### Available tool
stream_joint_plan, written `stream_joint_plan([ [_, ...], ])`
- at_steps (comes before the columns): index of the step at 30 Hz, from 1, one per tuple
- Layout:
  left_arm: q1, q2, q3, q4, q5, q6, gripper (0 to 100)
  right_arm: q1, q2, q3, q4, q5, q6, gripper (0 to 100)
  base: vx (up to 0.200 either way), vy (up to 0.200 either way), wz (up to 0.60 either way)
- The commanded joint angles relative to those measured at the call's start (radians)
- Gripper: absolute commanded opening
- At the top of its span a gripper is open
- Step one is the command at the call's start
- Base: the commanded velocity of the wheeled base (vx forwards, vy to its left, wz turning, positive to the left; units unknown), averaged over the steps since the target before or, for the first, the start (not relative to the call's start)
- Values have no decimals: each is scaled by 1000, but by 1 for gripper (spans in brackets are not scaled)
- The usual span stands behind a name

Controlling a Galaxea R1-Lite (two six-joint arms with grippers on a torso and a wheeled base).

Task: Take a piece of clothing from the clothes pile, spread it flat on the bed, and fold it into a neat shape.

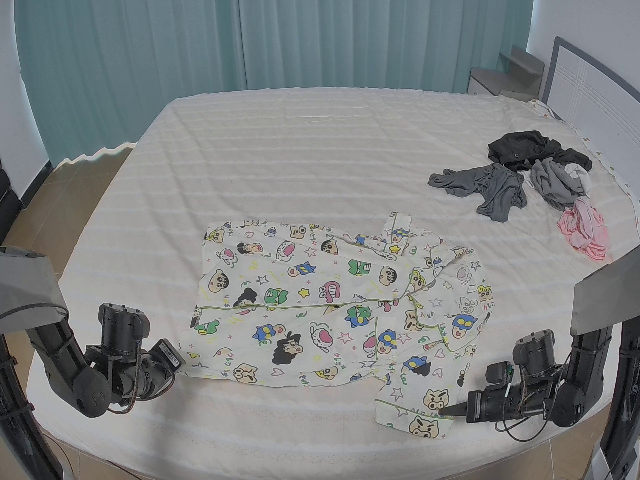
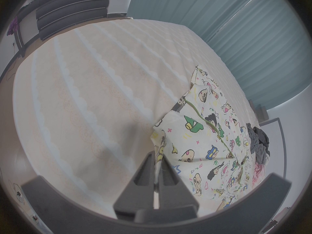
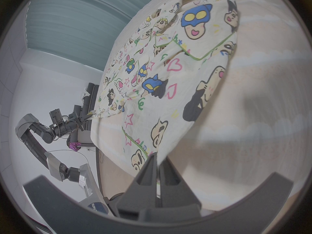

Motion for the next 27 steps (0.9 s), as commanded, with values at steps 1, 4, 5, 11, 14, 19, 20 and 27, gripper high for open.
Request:
stream_joint_plan([
  [1, -1, -26, 15, 6, 1, 2, 0, -50, -12, 55, -2, -4, -78, 0, 0, 0, 0],
  [4, -1, -34, 35, 4, 1, 17, 0, -81, -5, 84, -11, -31, -144, 0, 0, 0, 0],
  [5, -1, -36, 55, 1, 1, 42, 0, -93, -7, 104, -13, -38, -181, 0, 0, 0, 0],
  [11, -12, -49, 115, 0, 3, 55, 0, -98, -12, 161, -42, -38, -196, 0, 0, 0, 0],
  [14, -21, -55, 146, -2, 3, 59, 0, -99, -13, 161, -45, -40, -195, 0, 0, 0, 0],
  [19, -27, -54, 190, -2, 1, 74, 0, -107, -38, 161, -13, -41, -198, 0, 0, 0, 0],
  [20, -28, -52, 196, -2, 1, 74, 0, -107, -51, 161, 10, -41, -199, 0, 0, 0, 0],
  [27, -64, -45, 236, 1, -1, 74, 0, -113, -104, 161, 120, -40, -248, 0, 0, 0, 0],
])
